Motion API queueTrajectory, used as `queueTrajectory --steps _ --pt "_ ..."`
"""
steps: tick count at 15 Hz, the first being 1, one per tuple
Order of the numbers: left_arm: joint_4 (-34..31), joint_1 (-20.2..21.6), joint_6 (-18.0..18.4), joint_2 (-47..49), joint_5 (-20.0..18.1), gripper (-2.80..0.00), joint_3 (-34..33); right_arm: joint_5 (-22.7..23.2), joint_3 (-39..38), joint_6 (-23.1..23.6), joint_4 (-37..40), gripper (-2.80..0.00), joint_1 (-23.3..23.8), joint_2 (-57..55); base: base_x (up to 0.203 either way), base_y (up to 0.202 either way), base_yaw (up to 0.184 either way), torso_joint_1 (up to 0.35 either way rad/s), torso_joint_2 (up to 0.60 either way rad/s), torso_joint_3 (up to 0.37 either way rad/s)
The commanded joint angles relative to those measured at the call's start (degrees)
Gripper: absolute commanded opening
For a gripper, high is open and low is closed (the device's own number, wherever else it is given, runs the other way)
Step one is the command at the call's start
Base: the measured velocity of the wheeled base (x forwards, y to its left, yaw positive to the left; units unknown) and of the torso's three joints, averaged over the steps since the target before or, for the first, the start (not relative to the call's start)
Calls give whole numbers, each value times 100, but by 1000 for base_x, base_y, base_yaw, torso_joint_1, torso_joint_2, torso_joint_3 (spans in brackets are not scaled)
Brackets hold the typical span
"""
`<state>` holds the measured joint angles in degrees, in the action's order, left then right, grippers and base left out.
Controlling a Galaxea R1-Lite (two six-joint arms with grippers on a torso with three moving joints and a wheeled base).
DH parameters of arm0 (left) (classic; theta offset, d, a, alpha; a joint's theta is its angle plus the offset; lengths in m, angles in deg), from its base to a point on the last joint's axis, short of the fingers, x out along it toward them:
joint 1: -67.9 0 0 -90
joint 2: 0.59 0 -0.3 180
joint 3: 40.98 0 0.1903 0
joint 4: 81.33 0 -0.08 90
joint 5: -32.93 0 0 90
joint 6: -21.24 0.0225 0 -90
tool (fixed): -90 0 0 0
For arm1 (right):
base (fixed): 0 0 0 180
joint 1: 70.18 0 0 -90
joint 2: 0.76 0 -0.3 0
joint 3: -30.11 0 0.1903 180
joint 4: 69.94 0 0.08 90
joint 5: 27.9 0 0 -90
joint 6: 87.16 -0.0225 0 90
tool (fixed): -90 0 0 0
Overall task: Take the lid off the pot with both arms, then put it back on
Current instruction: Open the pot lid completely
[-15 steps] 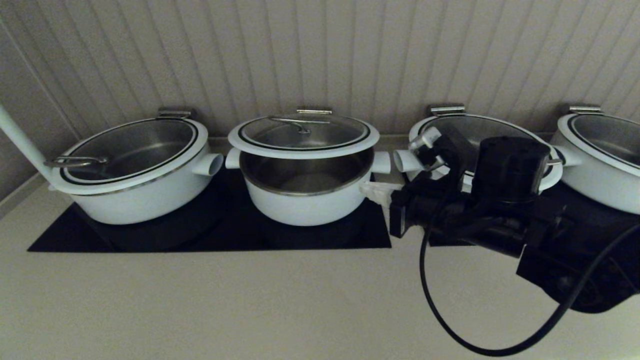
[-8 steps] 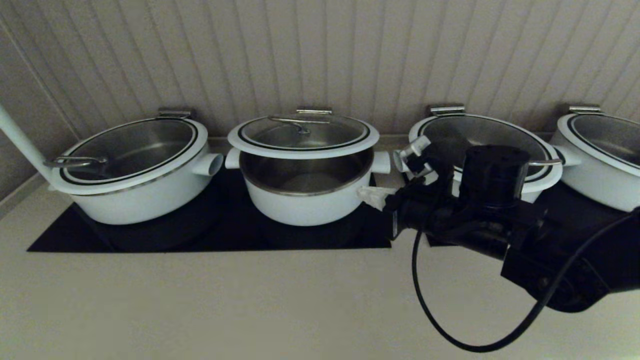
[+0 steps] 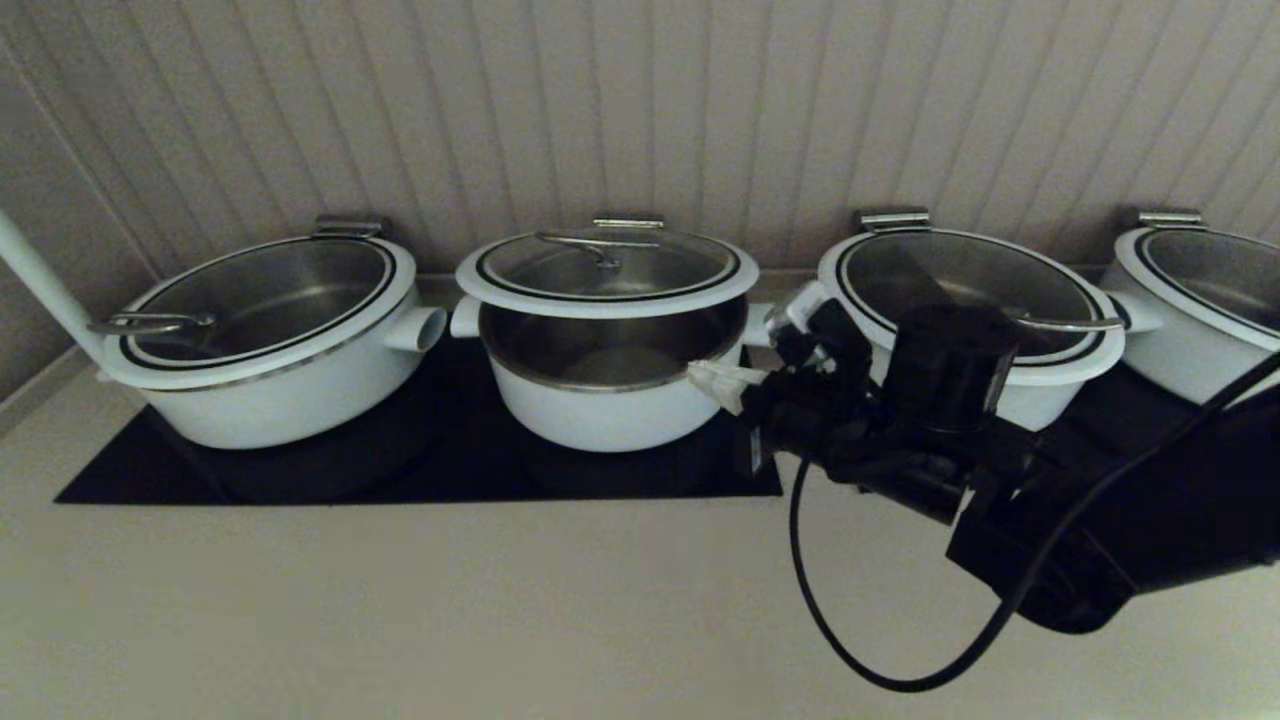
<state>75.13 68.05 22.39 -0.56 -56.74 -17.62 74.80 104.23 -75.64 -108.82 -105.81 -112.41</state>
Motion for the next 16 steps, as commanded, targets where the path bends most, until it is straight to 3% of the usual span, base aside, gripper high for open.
queueTrajectory --steps 1,4,16 --pt "-1 -6 0 -2 2 -280 0 10 140 28 -109 -280 -17 -242 0 0 0 0 0 0" --pt "-1 3 0 -2 2 -280 0 -2 338 236 -155 -280 -15 -348 0 0 0 0 0 0" --pt "-1 -4 0 -2 2 -280 0 -197 822 263 -253 -280 115 -515 0 0 0 0 0 0"
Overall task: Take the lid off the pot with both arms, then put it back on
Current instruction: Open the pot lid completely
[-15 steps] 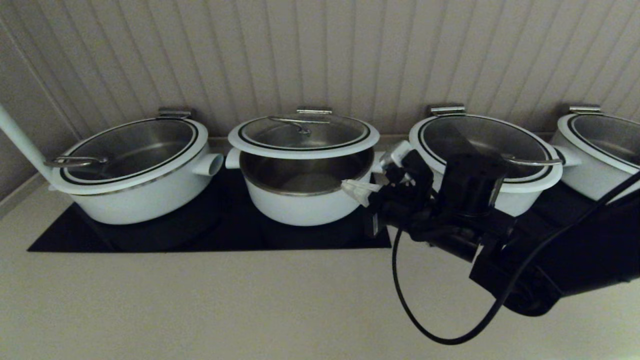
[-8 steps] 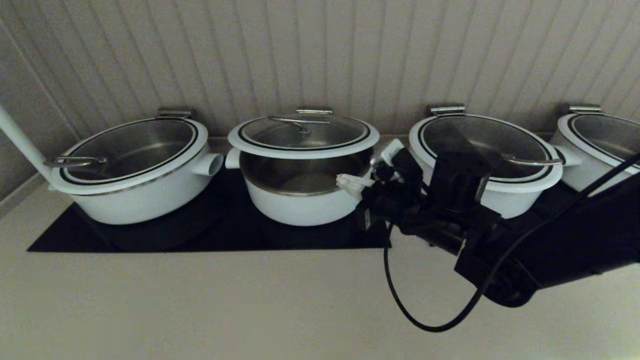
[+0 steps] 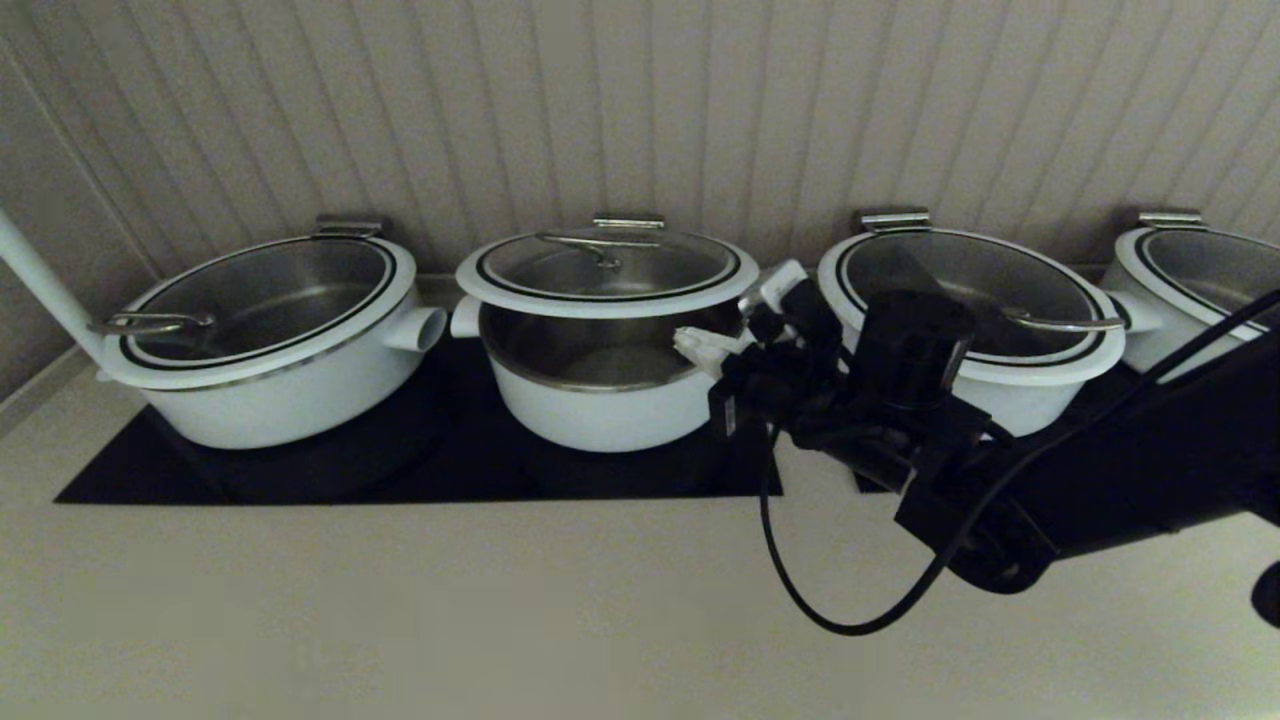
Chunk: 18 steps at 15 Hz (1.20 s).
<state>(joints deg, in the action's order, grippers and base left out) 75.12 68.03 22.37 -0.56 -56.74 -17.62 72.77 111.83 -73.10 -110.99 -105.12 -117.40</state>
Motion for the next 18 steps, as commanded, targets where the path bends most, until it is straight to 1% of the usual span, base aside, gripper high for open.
queueTrajectory --steps 1,5,10,13,18 --pt "1 4 2 -2 3 -280 0 5 138 9 -21 -280 95 -40 0 0 0 0 0 0" --pt "1 4 2 -2 3 -280 0 14 501 60 76 -280 197 -96 0 0 0 0 0 0" --pt "1 4 2 -2 3 -280 0 14 676 68 136 -280 197 -105 0 0 0 0 0 0" --pt "1 -5 2 -2 3 -280 0 16 955 78 240 -280 197 -103 0 0 0 0 0 0" --pt "1 4 2 -2 3 -280 0 15 1533 80 706 -280 197 -96 0 0 0 0 0 0"
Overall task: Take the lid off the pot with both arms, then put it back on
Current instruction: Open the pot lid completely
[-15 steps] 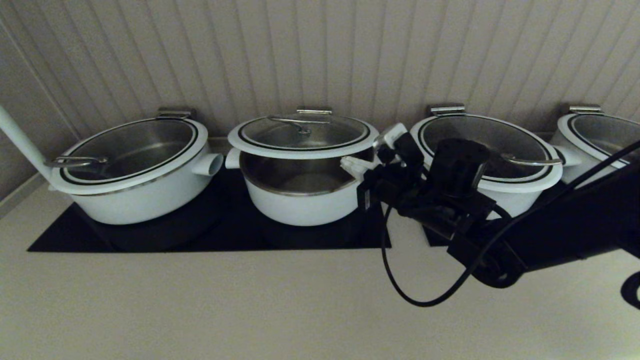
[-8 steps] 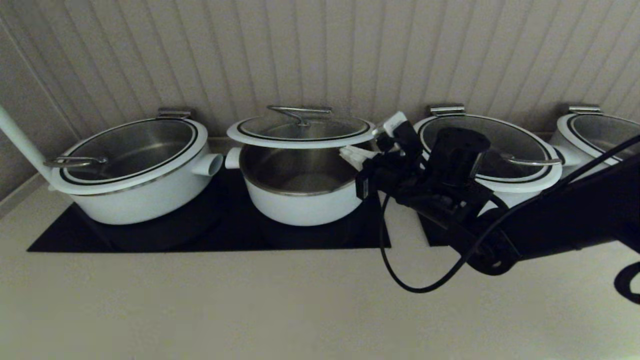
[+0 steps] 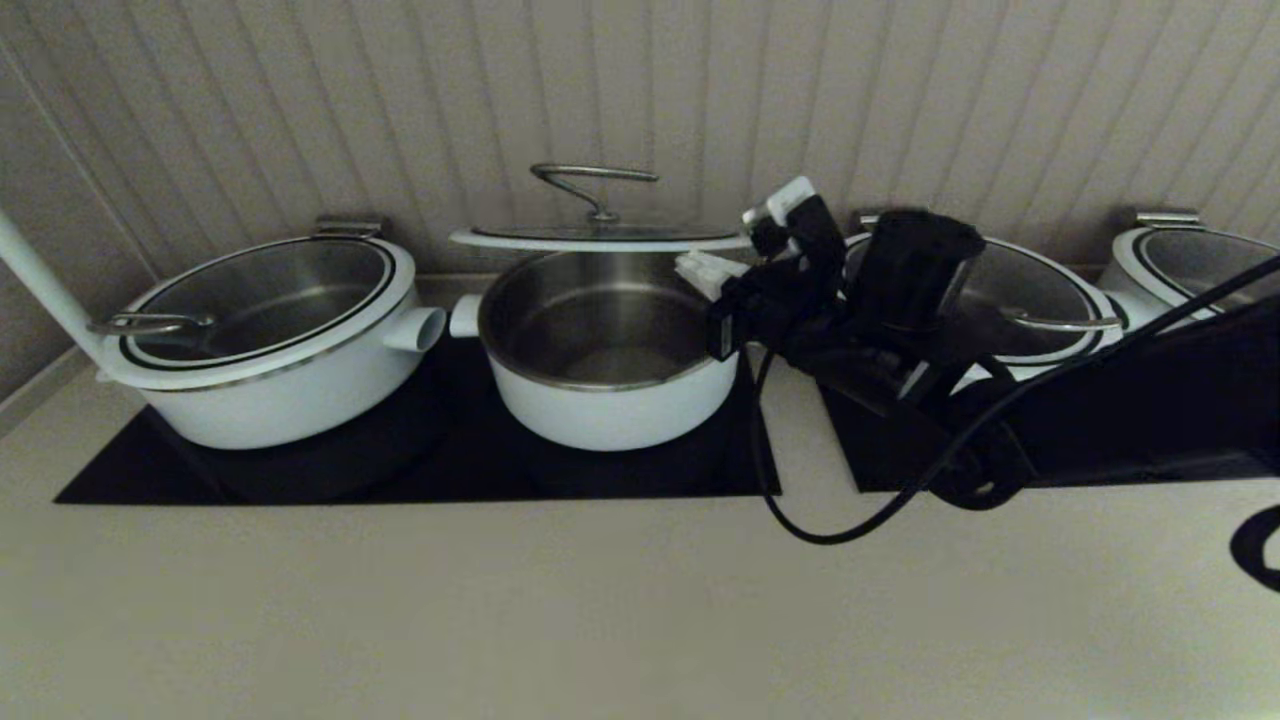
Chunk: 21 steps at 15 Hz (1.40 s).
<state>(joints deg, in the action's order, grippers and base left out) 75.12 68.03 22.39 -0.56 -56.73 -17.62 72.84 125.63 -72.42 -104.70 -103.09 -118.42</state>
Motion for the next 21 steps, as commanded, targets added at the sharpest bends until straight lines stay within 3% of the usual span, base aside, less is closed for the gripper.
queueTrajectory --steps 1,21 --pt "1 4 0 -2 2 -280 0 14 235 12 130 -280 -6 7 0 0 0 0 0 0" --pt "1 4 0 -2 2 -280 0 25 581 179 381 -280 -6 144 0 0 0 0 0 0"
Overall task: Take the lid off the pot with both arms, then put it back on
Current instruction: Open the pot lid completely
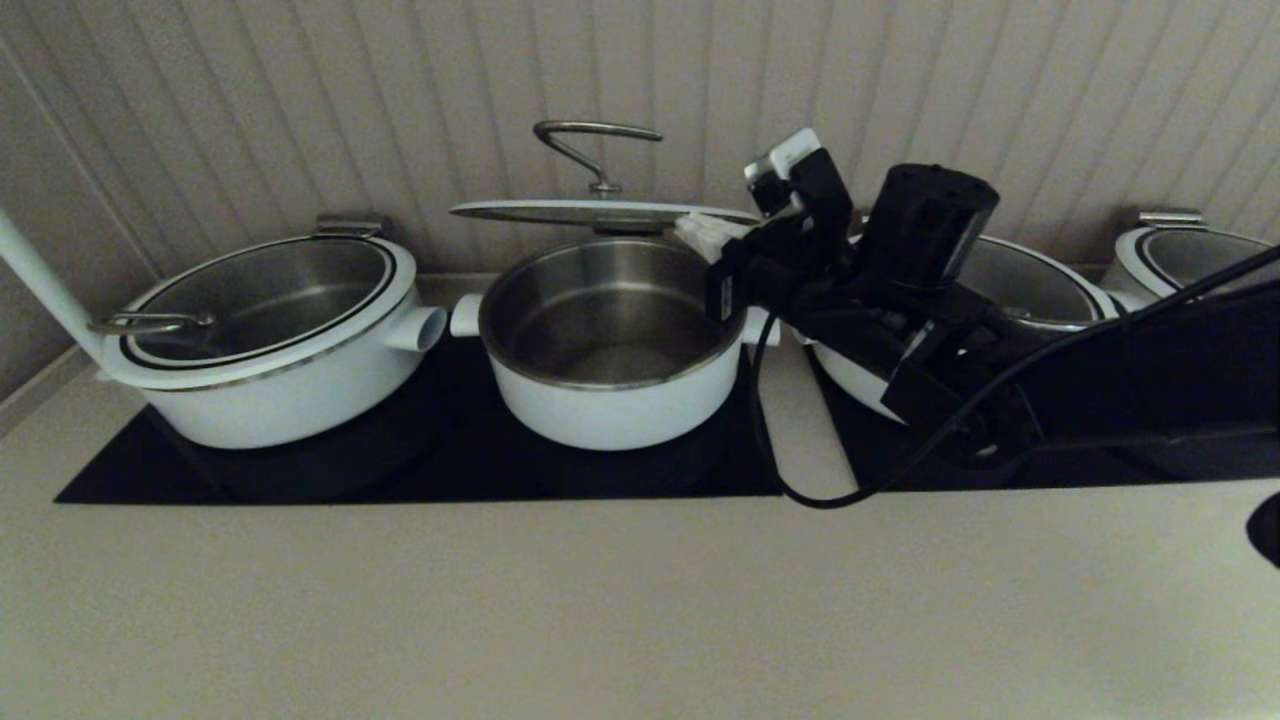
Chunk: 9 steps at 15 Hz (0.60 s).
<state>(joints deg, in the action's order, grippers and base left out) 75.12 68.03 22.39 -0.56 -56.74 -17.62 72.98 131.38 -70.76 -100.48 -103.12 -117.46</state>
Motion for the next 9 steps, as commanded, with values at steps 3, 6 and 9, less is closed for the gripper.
queueTrajectory --steps 3,6,9 --pt "1 4 0 -2 2 -280 0 10 6 21 -41 -280 -2 60 0 0 0 0 0 0" --pt "1 -4 0 -2 2 -280 0 19 85 157 -24 -280 16 65 0 0 0 0 0 0" --pt "1 4 0 -2 2 -280 0 19 133 162 -15 -280 24 60 0 0 0 0 0 0"
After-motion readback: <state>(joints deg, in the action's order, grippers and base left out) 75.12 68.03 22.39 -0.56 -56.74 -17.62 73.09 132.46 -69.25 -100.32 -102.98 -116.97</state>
